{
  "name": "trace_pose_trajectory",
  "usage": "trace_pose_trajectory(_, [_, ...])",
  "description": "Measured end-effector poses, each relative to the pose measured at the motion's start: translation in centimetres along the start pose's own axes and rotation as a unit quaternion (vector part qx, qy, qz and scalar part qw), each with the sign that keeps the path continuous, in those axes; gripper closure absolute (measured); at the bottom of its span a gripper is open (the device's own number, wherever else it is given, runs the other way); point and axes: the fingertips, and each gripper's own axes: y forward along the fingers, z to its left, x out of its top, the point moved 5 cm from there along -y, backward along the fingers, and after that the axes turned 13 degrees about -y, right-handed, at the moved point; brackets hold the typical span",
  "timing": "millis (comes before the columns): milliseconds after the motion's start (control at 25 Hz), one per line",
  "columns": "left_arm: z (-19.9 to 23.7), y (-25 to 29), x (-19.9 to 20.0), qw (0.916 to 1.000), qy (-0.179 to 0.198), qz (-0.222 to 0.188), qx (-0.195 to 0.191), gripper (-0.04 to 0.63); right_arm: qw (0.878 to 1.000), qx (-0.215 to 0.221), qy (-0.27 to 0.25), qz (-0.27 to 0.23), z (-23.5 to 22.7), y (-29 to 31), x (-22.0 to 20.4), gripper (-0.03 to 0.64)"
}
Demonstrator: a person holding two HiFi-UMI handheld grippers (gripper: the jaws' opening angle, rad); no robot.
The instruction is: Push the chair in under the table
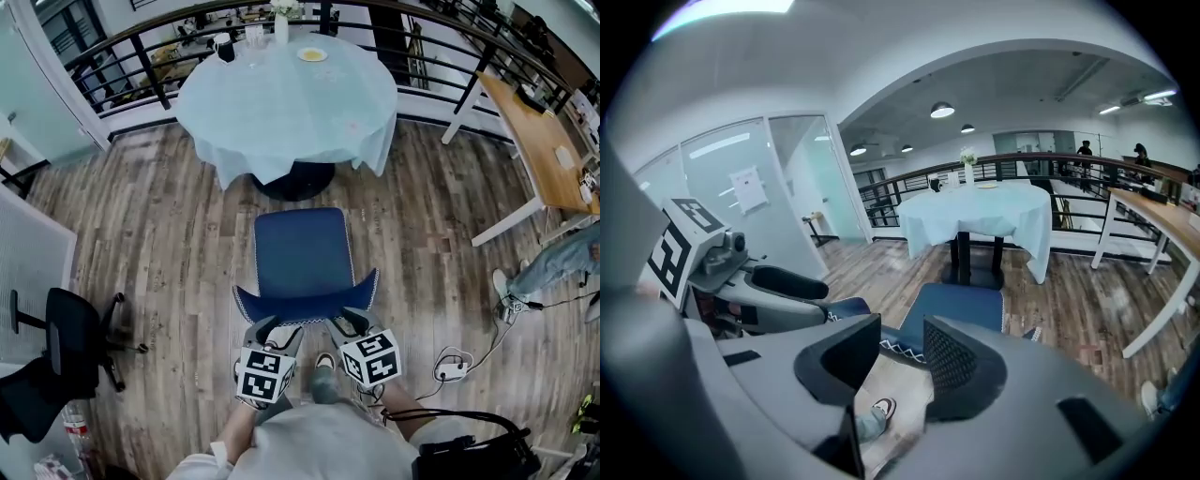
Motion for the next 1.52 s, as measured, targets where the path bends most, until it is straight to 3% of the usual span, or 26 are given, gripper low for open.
trace_pose_trajectory(400, [1.3,0.9,-2.1,0.9956,0.063,0.029,0.063,0.331,0.999,-0.003,-0.015,0.051,0.3,-0.7,-2.7,0.462])
trace_pose_trajectory(640, [2.1,2.3,-1.9,0.9902,0.088,0.023,0.106,0.333,0.996,-0.054,-0.002,0.073,-0.3,0.3,-3.7,0.465])
trace_pose_trajectory(1080, [1.9,2.9,-1.6,0.9901,0.111,0.012,0.085,0.333,0.994,-0.087,0.022,0.059,-1.0,0.2,-3.7,0.491])
trace_pose_trajectory(1520, [2.2,3.8,-1.0,0.9907,0.108,0.024,0.079,0.331,0.995,-0.069,0.051,0.049,-1.9,0.7,-3.5,0.492])
